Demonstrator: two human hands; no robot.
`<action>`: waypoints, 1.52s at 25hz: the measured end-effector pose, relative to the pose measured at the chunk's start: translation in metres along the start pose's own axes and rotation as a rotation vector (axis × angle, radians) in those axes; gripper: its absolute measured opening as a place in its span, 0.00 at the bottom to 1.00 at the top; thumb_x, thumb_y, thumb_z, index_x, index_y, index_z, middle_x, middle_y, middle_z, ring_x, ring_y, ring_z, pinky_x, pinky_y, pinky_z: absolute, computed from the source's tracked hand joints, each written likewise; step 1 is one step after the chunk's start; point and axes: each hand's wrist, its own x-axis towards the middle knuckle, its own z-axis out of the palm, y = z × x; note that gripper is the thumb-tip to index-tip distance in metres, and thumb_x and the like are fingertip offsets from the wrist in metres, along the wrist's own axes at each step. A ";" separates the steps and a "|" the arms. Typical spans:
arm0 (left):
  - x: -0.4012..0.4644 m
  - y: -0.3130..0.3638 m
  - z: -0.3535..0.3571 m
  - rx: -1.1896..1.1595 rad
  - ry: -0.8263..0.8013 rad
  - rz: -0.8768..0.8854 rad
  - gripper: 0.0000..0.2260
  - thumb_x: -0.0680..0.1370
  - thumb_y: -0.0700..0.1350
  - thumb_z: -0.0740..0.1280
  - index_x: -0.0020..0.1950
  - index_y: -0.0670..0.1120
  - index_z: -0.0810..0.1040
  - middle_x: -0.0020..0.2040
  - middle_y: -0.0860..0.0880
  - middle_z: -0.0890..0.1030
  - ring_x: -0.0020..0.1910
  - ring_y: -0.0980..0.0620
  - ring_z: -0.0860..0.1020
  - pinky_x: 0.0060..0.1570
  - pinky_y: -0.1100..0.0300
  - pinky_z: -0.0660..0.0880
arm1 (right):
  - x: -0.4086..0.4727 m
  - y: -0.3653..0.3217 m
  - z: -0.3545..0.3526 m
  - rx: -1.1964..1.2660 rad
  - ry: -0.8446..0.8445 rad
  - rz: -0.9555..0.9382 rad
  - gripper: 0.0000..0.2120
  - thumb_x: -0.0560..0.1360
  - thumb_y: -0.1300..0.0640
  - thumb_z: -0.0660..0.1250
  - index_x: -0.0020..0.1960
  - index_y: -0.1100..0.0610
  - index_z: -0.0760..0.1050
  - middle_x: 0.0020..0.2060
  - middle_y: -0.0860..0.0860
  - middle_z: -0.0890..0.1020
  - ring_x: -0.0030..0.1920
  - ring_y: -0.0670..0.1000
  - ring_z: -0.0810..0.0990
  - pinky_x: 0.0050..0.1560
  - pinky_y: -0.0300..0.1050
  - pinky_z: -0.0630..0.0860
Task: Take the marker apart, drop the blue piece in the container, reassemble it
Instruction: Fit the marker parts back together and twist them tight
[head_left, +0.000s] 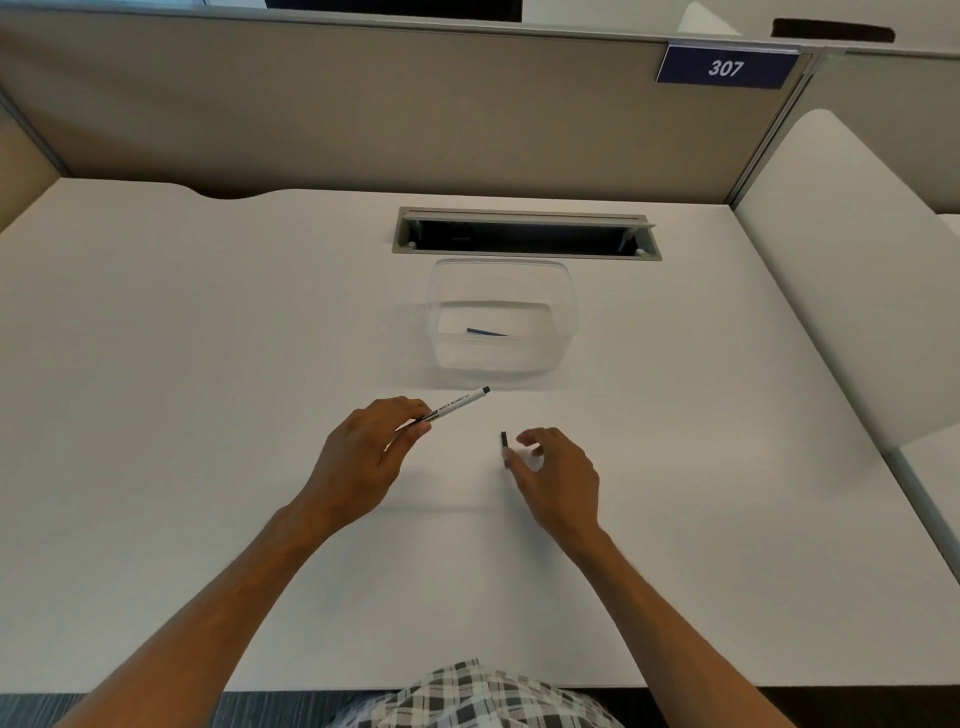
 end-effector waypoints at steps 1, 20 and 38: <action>0.000 -0.001 0.001 -0.041 -0.013 -0.031 0.11 0.79 0.53 0.59 0.57 0.53 0.76 0.56 0.56 0.80 0.49 0.57 0.76 0.47 0.58 0.74 | 0.000 0.002 0.004 -0.040 -0.005 -0.015 0.13 0.74 0.43 0.69 0.53 0.48 0.79 0.50 0.42 0.82 0.49 0.45 0.81 0.43 0.40 0.70; -0.001 -0.007 -0.001 -0.160 -0.078 -0.116 0.07 0.80 0.54 0.60 0.48 0.55 0.76 0.35 0.53 0.78 0.32 0.50 0.73 0.34 0.50 0.71 | -0.004 -0.026 -0.024 0.521 0.101 -0.020 0.03 0.75 0.55 0.71 0.44 0.46 0.81 0.39 0.38 0.84 0.42 0.41 0.82 0.36 0.34 0.72; 0.002 -0.002 -0.010 0.011 -0.075 -0.034 0.08 0.80 0.53 0.60 0.54 0.54 0.77 0.48 0.55 0.82 0.42 0.52 0.76 0.44 0.55 0.73 | -0.003 -0.045 -0.055 0.687 0.108 -0.136 0.05 0.76 0.56 0.71 0.49 0.47 0.83 0.44 0.40 0.85 0.46 0.43 0.82 0.38 0.31 0.70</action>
